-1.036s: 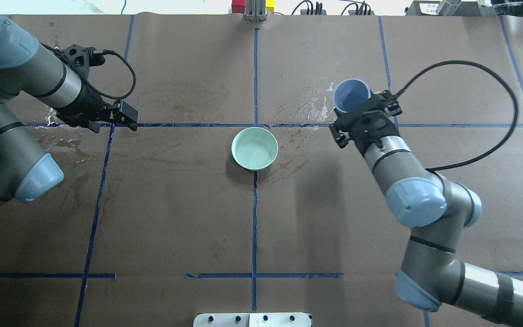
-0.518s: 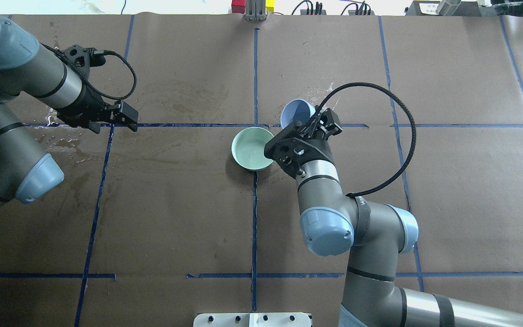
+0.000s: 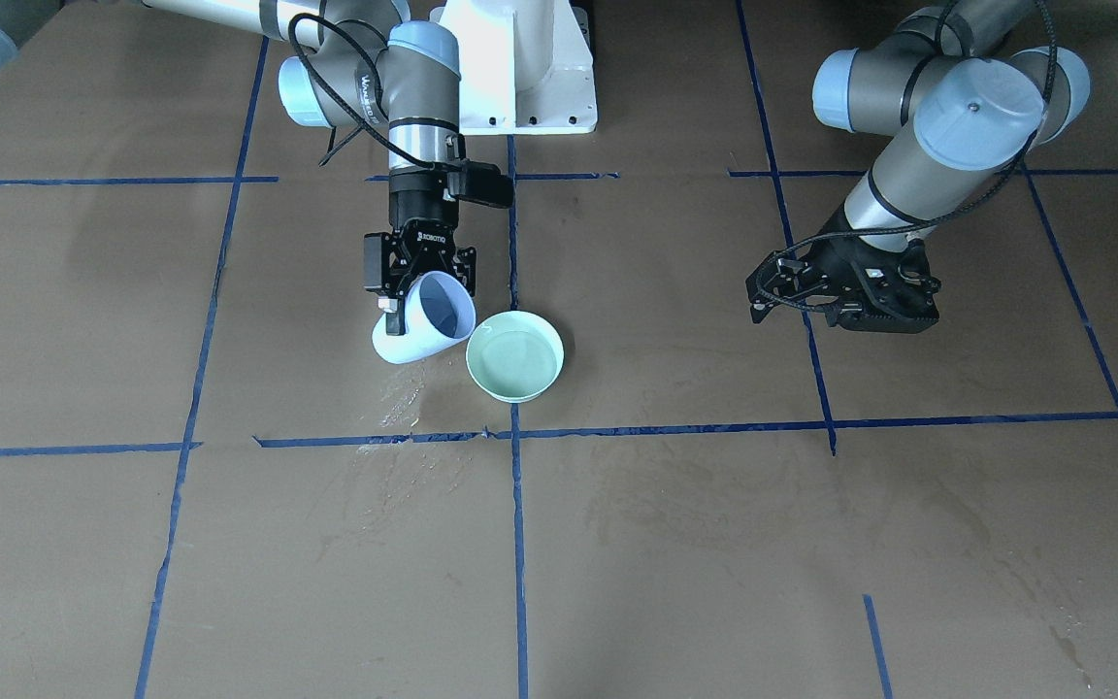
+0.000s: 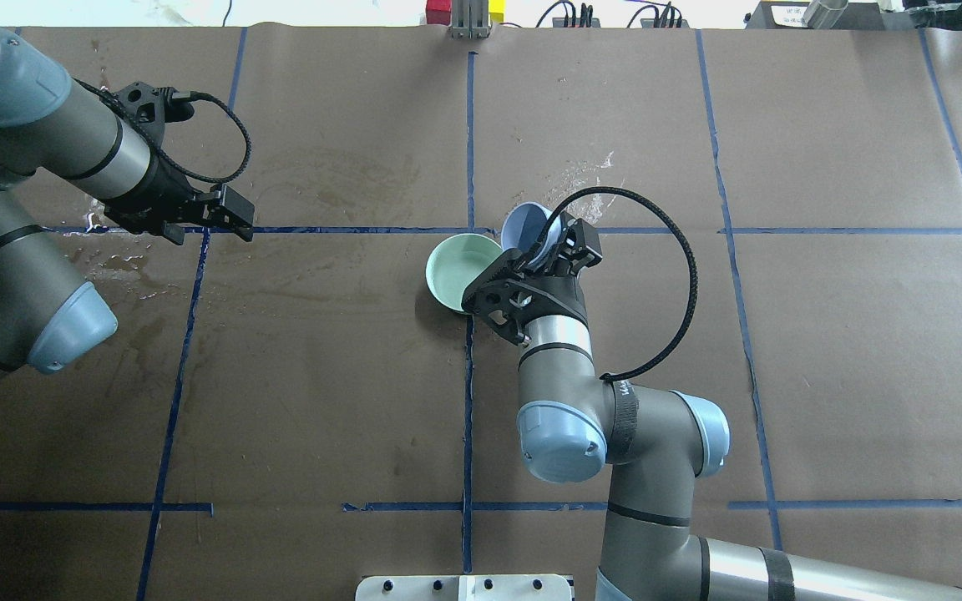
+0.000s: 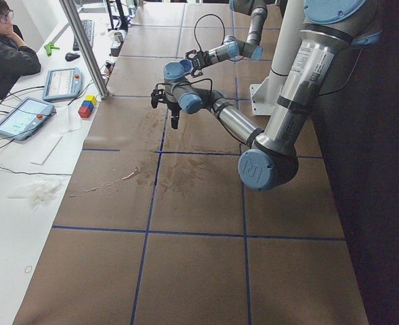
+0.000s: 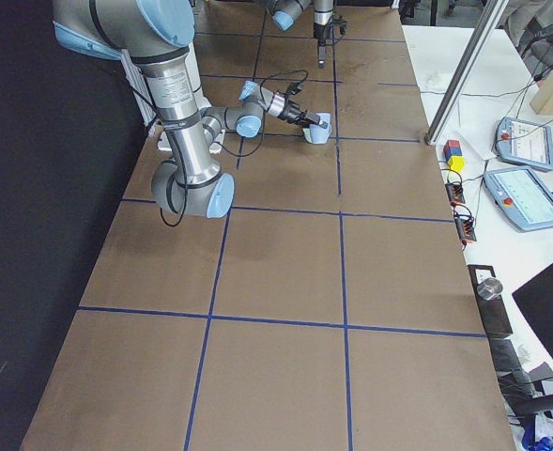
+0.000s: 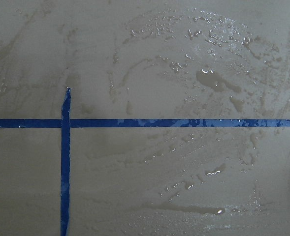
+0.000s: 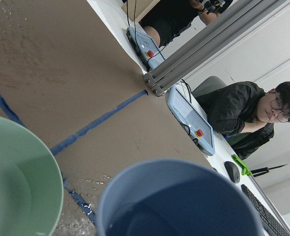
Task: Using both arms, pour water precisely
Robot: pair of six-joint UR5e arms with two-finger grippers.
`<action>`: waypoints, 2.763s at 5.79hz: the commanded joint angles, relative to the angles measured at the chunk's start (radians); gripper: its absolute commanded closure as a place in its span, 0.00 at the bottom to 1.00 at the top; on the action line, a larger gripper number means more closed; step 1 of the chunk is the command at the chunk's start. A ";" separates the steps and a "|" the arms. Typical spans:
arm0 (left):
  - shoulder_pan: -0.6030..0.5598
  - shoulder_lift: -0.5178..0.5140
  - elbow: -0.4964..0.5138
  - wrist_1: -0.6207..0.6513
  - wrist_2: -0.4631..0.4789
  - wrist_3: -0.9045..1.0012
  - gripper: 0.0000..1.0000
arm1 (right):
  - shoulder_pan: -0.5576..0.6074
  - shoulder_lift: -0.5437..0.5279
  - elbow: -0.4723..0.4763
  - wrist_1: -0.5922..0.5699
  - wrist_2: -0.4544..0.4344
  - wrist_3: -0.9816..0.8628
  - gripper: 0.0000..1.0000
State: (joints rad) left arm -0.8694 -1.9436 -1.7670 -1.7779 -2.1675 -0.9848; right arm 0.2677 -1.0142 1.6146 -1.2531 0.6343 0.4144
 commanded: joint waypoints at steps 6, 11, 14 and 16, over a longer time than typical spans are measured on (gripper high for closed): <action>0.001 0.000 0.000 0.000 0.000 0.002 0.00 | -0.001 0.066 -0.015 -0.193 -0.057 -0.213 1.00; 0.001 0.000 0.001 0.000 -0.002 0.003 0.00 | -0.001 0.068 -0.015 -0.218 -0.082 -0.253 1.00; 0.000 0.000 0.000 0.000 -0.002 0.003 0.00 | -0.001 0.068 -0.015 -0.218 -0.088 -0.255 1.00; 0.000 0.000 0.000 0.000 -0.002 0.003 0.00 | -0.002 0.068 -0.016 -0.218 -0.097 -0.255 1.00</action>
State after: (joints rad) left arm -0.8696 -1.9435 -1.7670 -1.7779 -2.1691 -0.9818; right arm 0.2663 -0.9465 1.5988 -1.4711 0.5428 0.1595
